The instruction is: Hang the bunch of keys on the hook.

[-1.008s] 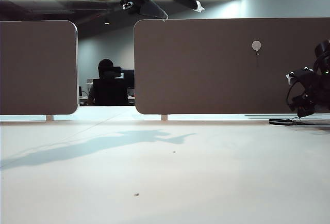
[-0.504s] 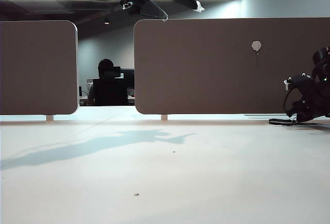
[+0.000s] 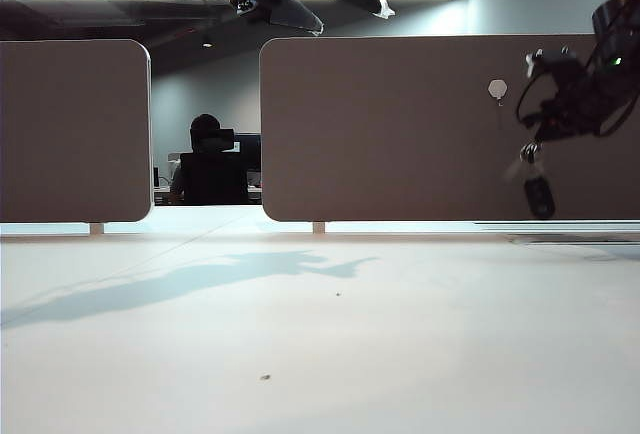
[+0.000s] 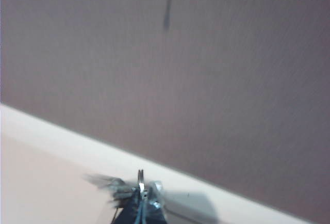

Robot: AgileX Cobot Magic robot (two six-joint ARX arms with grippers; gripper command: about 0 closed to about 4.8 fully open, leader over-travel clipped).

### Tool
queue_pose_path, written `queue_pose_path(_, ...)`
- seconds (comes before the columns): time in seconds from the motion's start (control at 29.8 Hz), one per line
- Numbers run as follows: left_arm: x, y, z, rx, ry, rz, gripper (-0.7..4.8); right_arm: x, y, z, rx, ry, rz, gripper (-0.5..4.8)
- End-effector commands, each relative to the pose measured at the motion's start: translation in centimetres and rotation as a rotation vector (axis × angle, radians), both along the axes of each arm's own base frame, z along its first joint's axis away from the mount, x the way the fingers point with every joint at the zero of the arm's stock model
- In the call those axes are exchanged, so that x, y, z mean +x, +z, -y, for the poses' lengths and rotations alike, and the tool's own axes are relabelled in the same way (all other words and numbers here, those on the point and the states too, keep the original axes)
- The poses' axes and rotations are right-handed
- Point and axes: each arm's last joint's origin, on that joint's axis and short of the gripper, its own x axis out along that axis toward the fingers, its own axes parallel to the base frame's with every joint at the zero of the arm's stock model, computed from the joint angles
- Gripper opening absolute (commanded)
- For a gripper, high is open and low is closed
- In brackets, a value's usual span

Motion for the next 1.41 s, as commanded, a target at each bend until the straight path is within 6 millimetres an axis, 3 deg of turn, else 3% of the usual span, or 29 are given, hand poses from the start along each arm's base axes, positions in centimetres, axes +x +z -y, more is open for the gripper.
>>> queue_pose_path(0.03,0.0,0.3,0.0,-0.007,0.004,0.018,4.79,-0.8,3.3,-0.5,0.054,0.079,0.097,-0.06)
queue_pose_path(0.37,0.1,1.0,0.0,-0.045,0.004,0.074,4.79,-0.6,7.0,-1.5,0.105,0.110,0.309,-0.06)
queue_pose_path(0.54,0.1,1.4,0.0,-0.072,0.005,0.115,4.79,1.7,6.8,-2.2,0.136,0.108,0.345,-0.06)
queue_pose_path(0.74,0.1,1.6,0.0,-0.079,0.009,0.127,4.79,4.2,5.4,-2.3,0.153,0.069,0.311,-0.06)
queue_pose_path(1.08,0.1,1.6,0.0,-0.081,0.009,0.130,4.79,5.4,2.4,-1.9,0.145,-0.013,0.285,-0.06)
queue_pose_path(1.41,0.1,1.6,0.0,-0.081,0.008,0.130,4.79,5.1,3.4,-2.5,0.151,0.038,0.302,-0.06)
